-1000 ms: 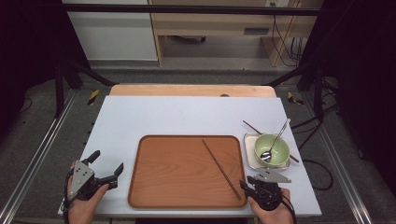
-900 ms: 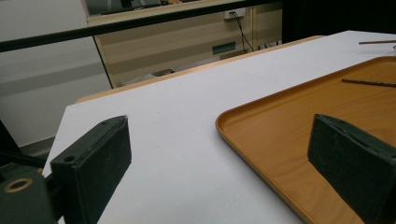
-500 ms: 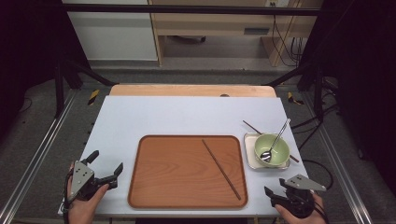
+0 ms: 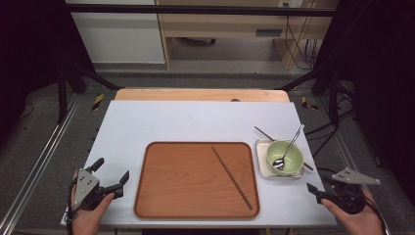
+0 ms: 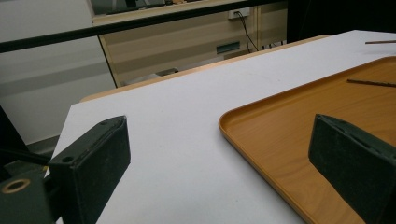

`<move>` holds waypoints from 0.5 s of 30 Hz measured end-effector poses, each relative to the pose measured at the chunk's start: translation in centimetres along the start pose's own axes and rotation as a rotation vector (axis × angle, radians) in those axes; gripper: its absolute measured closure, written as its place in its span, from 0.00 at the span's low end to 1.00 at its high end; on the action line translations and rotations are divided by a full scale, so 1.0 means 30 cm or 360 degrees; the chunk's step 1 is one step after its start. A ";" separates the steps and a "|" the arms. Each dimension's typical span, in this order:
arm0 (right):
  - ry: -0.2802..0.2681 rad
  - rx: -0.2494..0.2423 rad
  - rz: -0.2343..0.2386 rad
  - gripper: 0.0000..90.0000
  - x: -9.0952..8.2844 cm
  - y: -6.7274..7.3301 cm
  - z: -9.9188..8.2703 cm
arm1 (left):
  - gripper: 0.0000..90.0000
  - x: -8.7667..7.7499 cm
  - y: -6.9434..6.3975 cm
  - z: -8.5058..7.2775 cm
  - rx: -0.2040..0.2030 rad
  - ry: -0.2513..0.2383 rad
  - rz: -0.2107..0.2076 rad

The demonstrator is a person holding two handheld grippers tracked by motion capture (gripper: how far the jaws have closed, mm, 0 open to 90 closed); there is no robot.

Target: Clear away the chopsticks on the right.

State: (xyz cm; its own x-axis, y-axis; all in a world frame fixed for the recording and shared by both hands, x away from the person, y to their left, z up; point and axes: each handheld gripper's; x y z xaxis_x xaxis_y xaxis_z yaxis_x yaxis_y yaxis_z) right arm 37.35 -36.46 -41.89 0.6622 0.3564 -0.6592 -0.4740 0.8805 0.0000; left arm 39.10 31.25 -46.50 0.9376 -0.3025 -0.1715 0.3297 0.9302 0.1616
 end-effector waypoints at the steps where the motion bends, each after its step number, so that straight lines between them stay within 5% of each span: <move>1: 0.0000 0.0000 0.0000 0.46 0.000 0.000 0.000 | 0.06 0.001 0.000 0.000 0.0001 0.0001 -0.0001; 5: 0.0027 -0.0049 -0.0004 0.60 0.020 -0.079 0.058 | 0.06 0.009 -0.002 -0.002 0.0006 0.0007 -0.0003; 15: 0.0123 -0.0007 0.0066 0.71 0.135 -0.175 0.064 | 0.06 0.020 -0.001 -0.006 0.0002 0.0022 0.0001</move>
State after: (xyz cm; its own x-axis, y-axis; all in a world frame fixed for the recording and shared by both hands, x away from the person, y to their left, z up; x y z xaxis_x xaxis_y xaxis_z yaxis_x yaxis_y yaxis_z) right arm 43.63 -39.05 -43.12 0.5955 0.3671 -0.7146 -0.5025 0.8642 0.0252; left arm 39.64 31.09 -46.77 0.9363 -0.2989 -0.1846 0.3290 0.9302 0.1627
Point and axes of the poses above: each handheld gripper's, and its own axes: x roughly forward along the jaws, z roughly out of its top, y roughly to its left, and after that the axes turned 5 degrees about z, right-handed
